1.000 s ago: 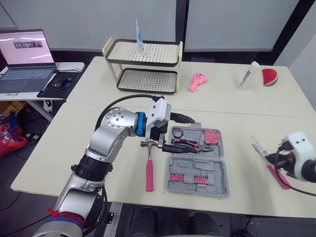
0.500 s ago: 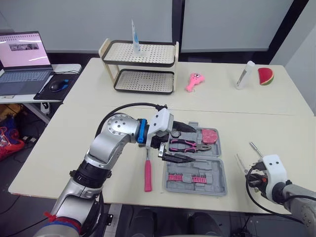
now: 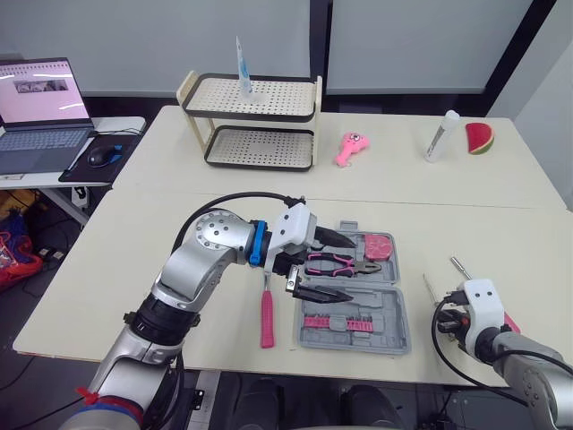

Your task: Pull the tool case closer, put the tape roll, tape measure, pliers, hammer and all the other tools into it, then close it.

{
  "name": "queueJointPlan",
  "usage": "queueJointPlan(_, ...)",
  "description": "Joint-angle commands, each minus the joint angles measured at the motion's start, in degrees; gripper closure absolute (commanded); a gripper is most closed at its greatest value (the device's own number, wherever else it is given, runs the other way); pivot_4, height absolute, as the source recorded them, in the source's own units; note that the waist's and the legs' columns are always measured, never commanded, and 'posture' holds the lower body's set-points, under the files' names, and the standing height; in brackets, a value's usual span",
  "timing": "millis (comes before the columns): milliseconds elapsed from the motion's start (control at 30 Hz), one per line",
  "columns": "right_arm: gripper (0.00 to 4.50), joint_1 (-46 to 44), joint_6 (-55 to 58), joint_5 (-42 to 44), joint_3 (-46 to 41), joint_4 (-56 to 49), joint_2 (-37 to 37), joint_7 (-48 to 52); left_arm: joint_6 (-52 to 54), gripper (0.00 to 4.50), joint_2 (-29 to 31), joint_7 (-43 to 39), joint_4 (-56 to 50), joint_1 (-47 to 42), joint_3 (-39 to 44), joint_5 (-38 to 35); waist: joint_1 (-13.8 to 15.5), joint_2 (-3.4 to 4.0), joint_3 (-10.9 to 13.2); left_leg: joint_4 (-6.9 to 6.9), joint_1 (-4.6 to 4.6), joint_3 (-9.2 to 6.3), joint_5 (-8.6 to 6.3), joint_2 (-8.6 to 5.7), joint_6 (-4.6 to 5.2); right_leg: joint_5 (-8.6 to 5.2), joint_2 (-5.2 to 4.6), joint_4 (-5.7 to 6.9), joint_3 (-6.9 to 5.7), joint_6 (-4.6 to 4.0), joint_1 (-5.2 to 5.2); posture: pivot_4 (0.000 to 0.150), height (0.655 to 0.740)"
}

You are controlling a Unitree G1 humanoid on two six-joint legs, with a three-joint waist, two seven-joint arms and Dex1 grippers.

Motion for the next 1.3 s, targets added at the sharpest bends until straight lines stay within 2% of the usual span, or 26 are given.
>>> queueJointPlan(33,4.15,0.06,0.34,0.53,0.83,-0.83,0.32,-0.07,0.03,0.00,0.18,-0.13,-1.91,0.16,-0.15,-0.82,0.00,0.00,0.00,0.00,0.00,0.00,0.00,0.00,0.00,0.00,0.00,0.01,0.01,0.00,0.00,0.150,0.7400)
queueJointPlan(133,4.15,0.21,0.31,0.57,0.97,-1.20,0.38,-0.18,0.13,0.00,0.16,0.00,-2.01,0.24,-0.25,-0.80,-0.01,0.00,0.00,0.00,0.00,0.00,0.00,0.00,0.00,0.00,0.00,0.01,0.06,0.00,0.00,0.150,0.7400)
queueJointPlan(167,3.44,0.13,0.33,0.70,0.93,-1.28,0.51,-0.21,0.10,0.00,0.12,0.02,-1.93,0.22,-0.28,-0.76,-0.02,0.00,0.00,0.00,0.00,0.00,0.00,0.00,0.00,0.00,0.00,0.01,0.08,0.00,0.00,0.150,0.7400)
queueJointPlan(200,3.34,-0.01,0.41,0.94,0.70,-1.53,0.69,-0.26,0.10,0.00,0.13,0.04,-1.89,0.26,-0.32,-0.71,-0.02,0.00,0.00,0.00,0.00,0.00,0.00,0.00,0.00,0.00,0.00,0.01,0.09,0.00,-0.01,0.150,0.7400)
queueJointPlan(333,2.48,-0.53,0.26,2.08,-1.37,-1.82,1.46,0.10,0.64,0.00,-0.16,0.48,-2.18,0.37,-0.19,-1.11,-0.07,0.00,0.00,0.00,0.00,0.02,0.00,0.00,0.00,0.00,0.01,0.03,0.13,0.00,-0.04,0.150,0.7400)
queueJointPlan(500,1.35,-0.72,2.45,4.00,-4.43,-4.27,-1.02,1.66,0.85,0.00,-0.44,0.79,-2.68,0.81,-0.29,-1.07,0.00,0.00,0.00,0.00,-0.03,0.05,0.00,-0.01,0.00,0.00,0.01,0.05,0.18,0.00,-0.08,0.150,0.7400)
queueJointPlan(567,0.92,-1.64,4.74,5.63,-5.73,-6.78,-3.68,3.28,0.75,0.00,-0.45,0.94,-2.75,1.05,-0.27,-1.02,0.03,0.01,0.00,0.00,-0.05,0.07,0.00,-0.02,0.00,0.00,0.01,0.05,0.24,0.00,-0.10,0.150,0.7400)
queueJointPlan(633,0.25,-3.15,6.36,7.12,-6.54,-8.99,-7.89,5.64,0.53,0.00,-0.41,1.04,-2.85,1.32,-0.23,-1.01,-0.02,0.01,0.00,0.00,-0.04,0.12,0.00,-0.01,0.00,0.00,0.03,0.07,0.32,0.00,-0.15,0.150,0.7400)
queueJointPlan(667,0.04,-4.21,6.11,8.05,-6.25,-9.71,-11.94,8.49,0.29,0.00,-0.39,1.01,-2.89,1.51,-0.16,-1.04,-0.07,0.04,-0.01,0.00,-0.04,0.14,0.00,-0.01,0.00,0.00,0.04,0.08,0.35,0.00,-0.16,0.150,0.7400)
queueJointPlan(700,0.04,-5.05,4.90,8.74,-5.48,-9.94,-16.55,12.02,0.04,0.00,-0.40,0.95,-2.86,1.65,-0.10,-1.07,-0.11,0.04,-0.01,0.00,-0.03,0.18,0.00,-0.02,0.01,0.00,0.05,0.08,0.43,0.00,-0.17,0.150,0.7400)
queueJointPlan(800,0.04,-4.65,-9.52,5.46,-0.34,-7.59,-33.01,26.77,-0.82,0.00,-0.44,0.63,-2.60,2.02,-0.06,-1.01,-0.07,0.09,0.01,-0.02,0.00,0.27,-0.04,-0.06,0.09,0.00,0.11,0.06,0.78,0.00,-0.21,0.150,0.7400)
queueJointPlan(900,0.04,-5.24,-39.22,-6.34,7.37,2.42,-47.39,40.50,-1.49,0.00,-0.88,0.70,-2.26,2.25,-0.39,-0.75,-0.08,0.02,0.03,-0.04,-0.04,0.22,-0.05,-0.01,0.12,0.00,0.26,-0.03,1.02,0.00,-0.19,0.150,0.7400)
queueJointPlan(967,0.04,-8.76,-57.17,-13.41,13.42,9.52,-52.06,45.50,-1.69,0.00,-1.21,0.96,-2.33,2.44,-0.69,-0.53,-0.42,0.02,0.04,-0.01,-0.01,0.31,-0.05,-0.03,0.12,0.00,0.25,-0.05,1.14,0.01,-0.19,0.150,0.7400)
queueJointPlan(1067,0.04,-16.95,-75.95,-20.94,21.86,18.00,-51.91,50.21,-2.09,0.00,-1.29,1.25,-2.69,2.94,-1.07,0.02,-0.96,-0.04,0.07,0.02,-0.02,0.33,-0.01,-0.01,0.06,0.00,0.22,-0.05,1.14,0.01,-0.20,0.150,0.7400)
queueJointPlan(1300,0.04,-31.66,-100.74,-35.08,34.62,33.46,-42.53,51.10,-1.40,0.00,-0.34,2.36,-4.47,4.37,-1.15,-0.06,-1.40,-0.12,0.10,0.05,0.00,0.41,0.01,0.08,0.02,0.00,0.24,0.01,1.19,0.00,-0.22,0.150,0.7400)
